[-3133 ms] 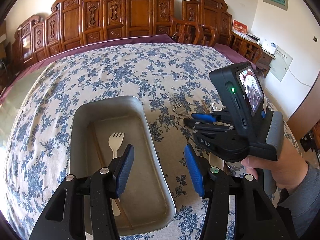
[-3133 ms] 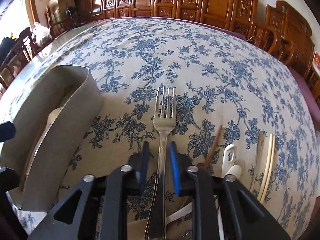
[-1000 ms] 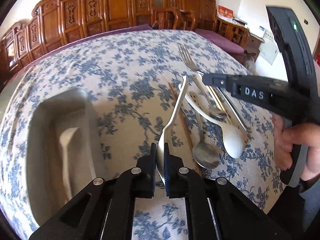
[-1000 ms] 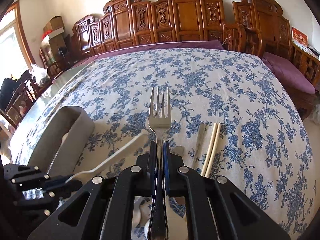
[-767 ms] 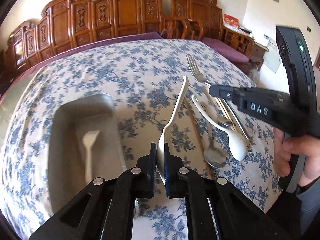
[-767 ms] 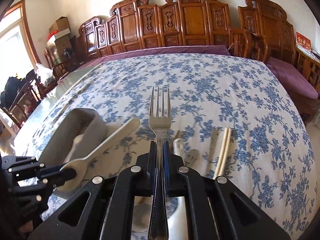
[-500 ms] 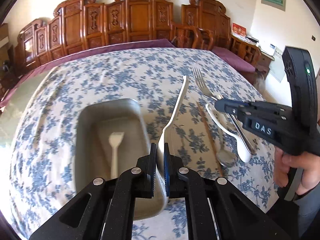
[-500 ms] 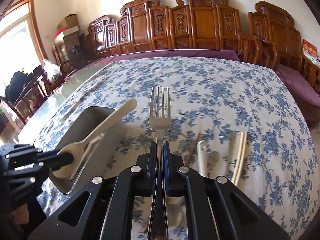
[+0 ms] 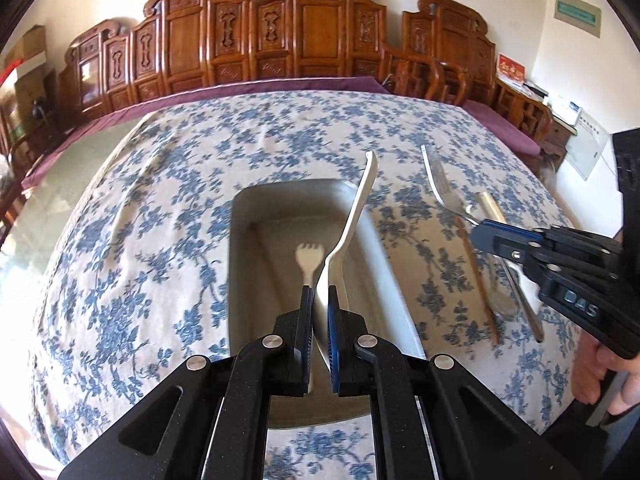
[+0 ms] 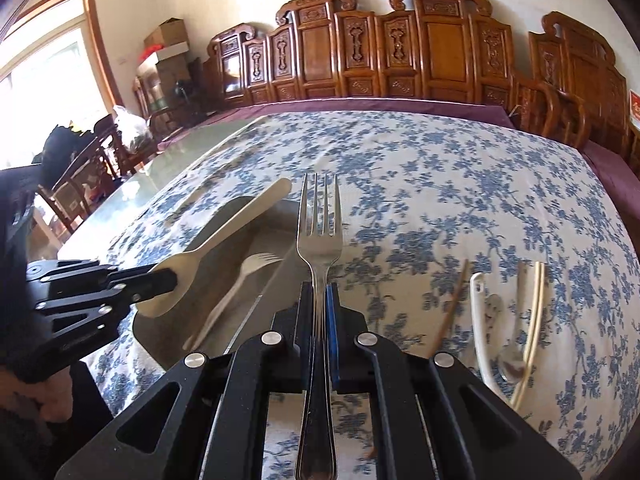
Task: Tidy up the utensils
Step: 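Lower the knife into the tray with the left tool while the right tool carries the steel fork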
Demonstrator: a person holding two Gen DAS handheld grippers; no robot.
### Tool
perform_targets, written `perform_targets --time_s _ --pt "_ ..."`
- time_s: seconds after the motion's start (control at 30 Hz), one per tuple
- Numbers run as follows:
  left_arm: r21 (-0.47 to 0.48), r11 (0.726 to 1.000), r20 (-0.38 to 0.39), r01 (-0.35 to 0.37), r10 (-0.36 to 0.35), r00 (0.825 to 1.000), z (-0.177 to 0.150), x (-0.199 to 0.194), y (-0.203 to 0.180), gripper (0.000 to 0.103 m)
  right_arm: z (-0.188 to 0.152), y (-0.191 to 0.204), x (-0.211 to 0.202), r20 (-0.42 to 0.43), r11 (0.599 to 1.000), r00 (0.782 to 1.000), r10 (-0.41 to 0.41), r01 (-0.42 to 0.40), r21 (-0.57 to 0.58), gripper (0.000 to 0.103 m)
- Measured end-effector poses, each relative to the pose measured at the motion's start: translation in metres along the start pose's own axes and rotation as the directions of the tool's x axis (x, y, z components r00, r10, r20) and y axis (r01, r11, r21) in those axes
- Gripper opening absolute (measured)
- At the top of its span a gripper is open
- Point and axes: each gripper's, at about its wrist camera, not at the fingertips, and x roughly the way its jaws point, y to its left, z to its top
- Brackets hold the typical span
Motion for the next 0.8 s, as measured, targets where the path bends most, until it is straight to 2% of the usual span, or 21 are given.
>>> perform_targets --time_s 0.4,0.63,0.8 --pt "-0.034 0.997 -0.047 -0.067 0.066 0.997 -0.005 0.023 0.026 0.006 -0.002 0.009 0.009 -0.017 1.000 1.000 0.018 -0.019 -0.022 0.008" --pt "-0.033 0.997 -0.076 -0.071 0.069 0.995 -0.007 0.032 0.025 0.006 -0.002 0.011 0.011 -0.021 0.999 0.999 0.025 -0.026 -0.027 0.008" --pt "-0.027 0.997 -0.069 -0.067 0.065 0.995 -0.005 0.028 0.022 0.007 -0.002 0.011 0.011 -0.020 0.999 0.999 0.025 -0.026 -0.025 0.008"
